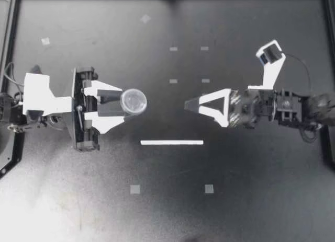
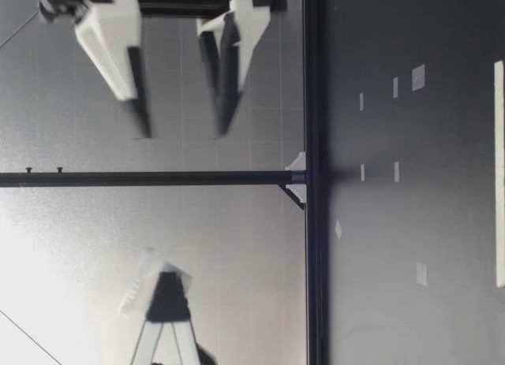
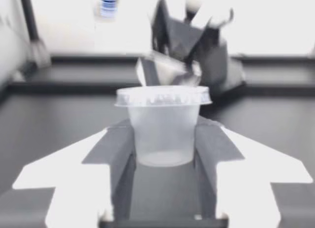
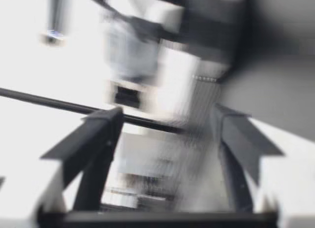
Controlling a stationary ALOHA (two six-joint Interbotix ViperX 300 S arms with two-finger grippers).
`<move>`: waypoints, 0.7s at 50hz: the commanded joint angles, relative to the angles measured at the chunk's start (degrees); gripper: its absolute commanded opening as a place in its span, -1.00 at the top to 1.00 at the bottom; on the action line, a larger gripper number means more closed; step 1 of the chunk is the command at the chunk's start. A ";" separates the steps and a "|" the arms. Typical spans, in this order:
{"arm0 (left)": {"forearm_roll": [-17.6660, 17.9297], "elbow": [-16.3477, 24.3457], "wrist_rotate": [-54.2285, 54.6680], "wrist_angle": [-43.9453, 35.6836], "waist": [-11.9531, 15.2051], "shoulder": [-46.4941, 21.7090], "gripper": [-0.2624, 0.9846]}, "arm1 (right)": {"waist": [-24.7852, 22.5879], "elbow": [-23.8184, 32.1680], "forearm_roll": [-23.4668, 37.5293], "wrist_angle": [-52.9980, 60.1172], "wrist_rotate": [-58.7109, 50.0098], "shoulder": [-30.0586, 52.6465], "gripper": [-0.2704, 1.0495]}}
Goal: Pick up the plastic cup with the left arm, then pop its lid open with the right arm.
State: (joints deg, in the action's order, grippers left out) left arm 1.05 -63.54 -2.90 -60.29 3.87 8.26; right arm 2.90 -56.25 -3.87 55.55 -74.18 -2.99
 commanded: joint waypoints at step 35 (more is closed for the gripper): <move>-0.53 4.04 0.26 -0.44 -0.62 -4.48 0.20 | 4.48 10.11 11.78 9.32 -4.48 8.61 -0.47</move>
State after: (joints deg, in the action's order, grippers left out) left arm 0.62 -60.47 -2.64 -60.91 3.60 3.34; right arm 6.68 -47.81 7.65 64.34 -78.84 7.47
